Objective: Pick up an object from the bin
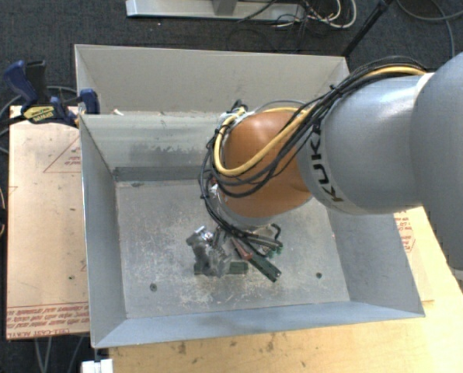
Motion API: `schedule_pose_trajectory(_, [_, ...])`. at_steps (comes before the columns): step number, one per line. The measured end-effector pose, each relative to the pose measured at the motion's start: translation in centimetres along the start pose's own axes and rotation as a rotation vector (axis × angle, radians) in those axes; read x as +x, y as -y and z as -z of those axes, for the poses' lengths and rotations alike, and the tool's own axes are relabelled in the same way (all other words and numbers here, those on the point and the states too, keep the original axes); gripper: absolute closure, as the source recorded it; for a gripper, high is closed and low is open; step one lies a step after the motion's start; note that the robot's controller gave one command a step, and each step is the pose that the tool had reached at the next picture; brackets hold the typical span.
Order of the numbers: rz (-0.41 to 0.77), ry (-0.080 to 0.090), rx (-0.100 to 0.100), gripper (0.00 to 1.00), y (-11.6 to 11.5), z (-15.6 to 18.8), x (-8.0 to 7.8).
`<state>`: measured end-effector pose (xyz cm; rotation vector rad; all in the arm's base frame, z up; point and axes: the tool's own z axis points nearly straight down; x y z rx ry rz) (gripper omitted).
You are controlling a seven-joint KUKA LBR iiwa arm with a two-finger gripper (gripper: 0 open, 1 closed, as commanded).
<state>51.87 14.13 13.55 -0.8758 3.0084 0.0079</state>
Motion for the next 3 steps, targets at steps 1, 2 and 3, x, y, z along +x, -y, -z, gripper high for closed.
schedule_pose_trajectory(1, [-0.007, -0.005, 0.002, 0.00, 0.4, -0.1, 0.3])
schedule_pose_trajectory(2, [0.055, -0.011, 0.002, 0.00, 5.7, -6.9, -0.2])
schedule_pose_trajectory(3, [0.058, -0.008, 0.002, 1.00, 5.5, -6.4, -0.5])
